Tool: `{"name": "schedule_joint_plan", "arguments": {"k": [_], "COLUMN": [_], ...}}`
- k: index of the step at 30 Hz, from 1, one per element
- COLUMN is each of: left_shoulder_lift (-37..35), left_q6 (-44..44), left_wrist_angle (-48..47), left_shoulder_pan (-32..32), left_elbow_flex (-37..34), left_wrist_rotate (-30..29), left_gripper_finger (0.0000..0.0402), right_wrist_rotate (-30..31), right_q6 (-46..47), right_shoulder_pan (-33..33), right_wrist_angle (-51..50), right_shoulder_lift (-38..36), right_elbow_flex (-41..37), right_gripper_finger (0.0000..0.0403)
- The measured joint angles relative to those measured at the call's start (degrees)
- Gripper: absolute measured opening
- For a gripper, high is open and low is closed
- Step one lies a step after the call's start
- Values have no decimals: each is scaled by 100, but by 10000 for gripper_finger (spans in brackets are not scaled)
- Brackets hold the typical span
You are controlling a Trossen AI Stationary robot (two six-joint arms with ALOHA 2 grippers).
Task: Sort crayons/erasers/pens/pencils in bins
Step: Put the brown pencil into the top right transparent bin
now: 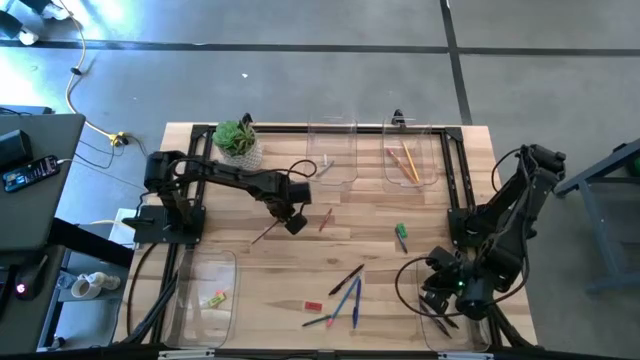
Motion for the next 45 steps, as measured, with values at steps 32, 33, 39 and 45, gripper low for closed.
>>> {"name": "schedule_joint_plan", "arguments": {"k": [32, 33, 39, 45], "left_shoulder_lift": [-1948, -1951, -1951, -1951], "left_q6": [589, 614, 675, 688], "left_wrist_angle": [2610, 2755, 3483, 4368], "left_shoulder_pan": [17, 31, 139, 295], "left_elbow_flex": [22, 22, 22, 22], "left_wrist_rotate": [963, 964, 1014, 1288], "left_gripper_finger": [12, 12, 12, 12], "right_wrist_rotate": [1639, 1644, 1654, 1672], "right_q6": [-2938, -3037, -3643, -4376], "right_shoulder_pan": [-1600, -1683, -2185, -2725], "right_wrist_angle": [-246, -273, -298, -280], "right_shoulder_lift": [0, 0, -258, -686], "right_elbow_flex": [1142, 1164, 1175, 1175], "right_gripper_finger": [77, 81, 116, 143]}}
